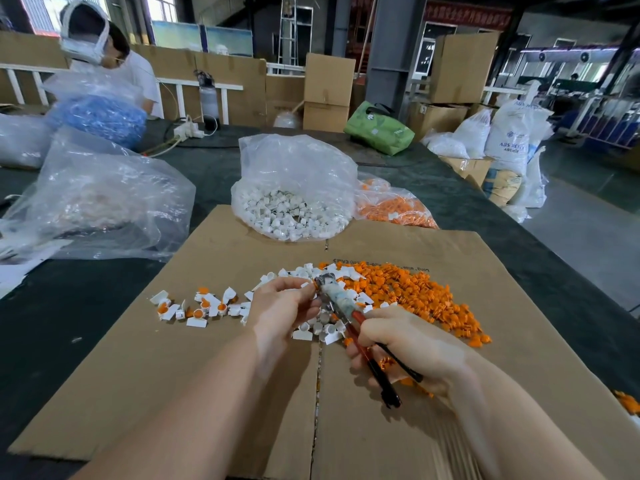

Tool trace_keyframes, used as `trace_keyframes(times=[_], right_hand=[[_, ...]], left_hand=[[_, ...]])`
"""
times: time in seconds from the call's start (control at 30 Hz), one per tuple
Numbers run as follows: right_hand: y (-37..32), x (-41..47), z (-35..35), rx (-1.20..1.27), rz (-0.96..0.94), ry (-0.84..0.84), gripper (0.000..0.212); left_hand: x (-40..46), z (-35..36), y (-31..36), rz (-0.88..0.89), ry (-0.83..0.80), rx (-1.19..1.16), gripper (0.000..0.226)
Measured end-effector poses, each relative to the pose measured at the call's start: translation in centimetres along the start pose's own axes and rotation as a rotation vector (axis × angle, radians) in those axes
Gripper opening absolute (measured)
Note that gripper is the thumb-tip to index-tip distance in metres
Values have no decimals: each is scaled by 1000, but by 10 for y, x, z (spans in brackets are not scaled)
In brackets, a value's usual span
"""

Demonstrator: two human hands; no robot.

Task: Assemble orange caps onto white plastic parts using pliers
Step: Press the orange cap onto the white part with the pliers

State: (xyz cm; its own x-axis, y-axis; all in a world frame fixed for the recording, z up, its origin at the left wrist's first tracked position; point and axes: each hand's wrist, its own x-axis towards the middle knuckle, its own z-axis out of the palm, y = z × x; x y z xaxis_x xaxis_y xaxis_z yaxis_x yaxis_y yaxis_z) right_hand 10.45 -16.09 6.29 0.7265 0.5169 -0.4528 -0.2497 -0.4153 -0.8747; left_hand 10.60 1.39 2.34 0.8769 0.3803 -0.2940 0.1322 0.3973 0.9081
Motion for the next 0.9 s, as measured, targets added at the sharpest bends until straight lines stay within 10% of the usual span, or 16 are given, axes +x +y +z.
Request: trace_keyframes(times=[0.9], right_hand=[[1, -3, 5, -277, -10, 162, 12]], left_hand=[[-8, 4, -8, 14, 53, -6, 9]])
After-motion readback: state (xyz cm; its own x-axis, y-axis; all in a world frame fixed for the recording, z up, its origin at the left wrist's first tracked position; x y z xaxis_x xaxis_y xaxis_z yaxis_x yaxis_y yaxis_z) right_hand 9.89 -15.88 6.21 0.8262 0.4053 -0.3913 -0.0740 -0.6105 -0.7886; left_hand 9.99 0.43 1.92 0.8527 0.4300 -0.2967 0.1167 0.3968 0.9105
